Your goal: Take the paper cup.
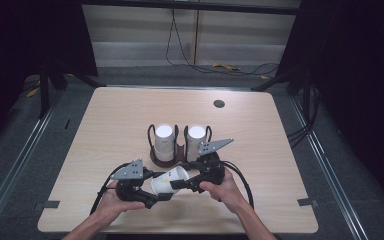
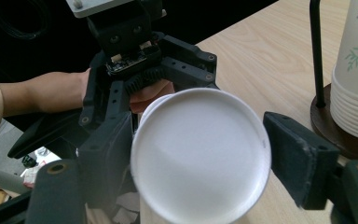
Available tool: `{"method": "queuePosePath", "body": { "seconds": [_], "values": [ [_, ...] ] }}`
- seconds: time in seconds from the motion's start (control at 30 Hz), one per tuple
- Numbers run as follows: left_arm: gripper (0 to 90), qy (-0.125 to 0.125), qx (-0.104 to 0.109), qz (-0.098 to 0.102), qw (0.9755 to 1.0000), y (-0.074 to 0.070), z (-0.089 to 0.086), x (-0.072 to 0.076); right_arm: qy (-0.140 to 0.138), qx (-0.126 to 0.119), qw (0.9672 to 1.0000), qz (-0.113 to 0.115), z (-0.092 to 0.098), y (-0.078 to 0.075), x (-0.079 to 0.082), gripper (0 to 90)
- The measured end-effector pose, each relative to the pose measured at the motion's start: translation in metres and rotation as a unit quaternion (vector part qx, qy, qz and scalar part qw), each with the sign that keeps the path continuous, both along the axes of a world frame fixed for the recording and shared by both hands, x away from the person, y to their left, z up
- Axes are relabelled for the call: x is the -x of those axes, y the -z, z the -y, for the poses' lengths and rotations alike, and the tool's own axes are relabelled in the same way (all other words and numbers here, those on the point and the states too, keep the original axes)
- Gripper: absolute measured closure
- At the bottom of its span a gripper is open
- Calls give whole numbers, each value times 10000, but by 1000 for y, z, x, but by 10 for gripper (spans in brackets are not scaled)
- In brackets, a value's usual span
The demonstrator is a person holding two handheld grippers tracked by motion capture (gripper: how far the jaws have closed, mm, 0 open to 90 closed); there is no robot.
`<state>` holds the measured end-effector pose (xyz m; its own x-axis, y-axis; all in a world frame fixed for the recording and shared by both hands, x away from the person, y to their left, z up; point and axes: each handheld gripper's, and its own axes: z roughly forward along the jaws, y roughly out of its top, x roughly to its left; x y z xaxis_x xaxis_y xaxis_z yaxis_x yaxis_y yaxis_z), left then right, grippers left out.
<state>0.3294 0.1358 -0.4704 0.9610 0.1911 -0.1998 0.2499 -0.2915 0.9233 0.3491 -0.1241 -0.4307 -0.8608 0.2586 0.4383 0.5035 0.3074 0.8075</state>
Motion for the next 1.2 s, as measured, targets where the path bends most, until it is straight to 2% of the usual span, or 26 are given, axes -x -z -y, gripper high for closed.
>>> {"method": "queuePosePath", "body": {
  "seconds": [0.2,0.33,0.4,0.5,0.67,0.77,0.83,0.9,0.97,1.07,1.2],
  "values": [
    [289,-33,-60,-17,10000,-1,-1,0,162,10,9999,46,2,-2,0,183],
    [289,-67,-95,-35,9999,-3,-3,-2,229,3,9997,97,5,-3,0,168],
    [289,-70,-56,-183,9998,-4,-5,-3,257,53,9996,143,6,-4,0,163],
    [289,-101,-202,-155,9996,-7,-6,-3,304,50,9994,186,10,-7,1,163],
    [292,-152,-287,-189,9993,-10,-7,-5,325,58,9991,263,15,-12,3,166],
    [293,-238,-479,-126,9985,-13,-7,-5,289,153,9990,321,15,-13,4,166],
    [292,-227,-454,-184,9985,-14,-7,-6,289,211,9987,357,15,-14,5,167],
    [286,-153,-457,-151,9987,-16,-6,-6,319,347,9980,432,17,-15,7,174],
    [285,-183,-594,-166,9979,-18,-4,-5,352,574,9962,546,19,-16,7,179],
    [285,-168,-729,-134,9971,-19,-3,-6,353,618,9958,575,23,-16,9,180],
    [287,-240,-936,-296,9949,-17,-1,-8,317,718,9954,546,24,-14,10,190]
  ]
}}
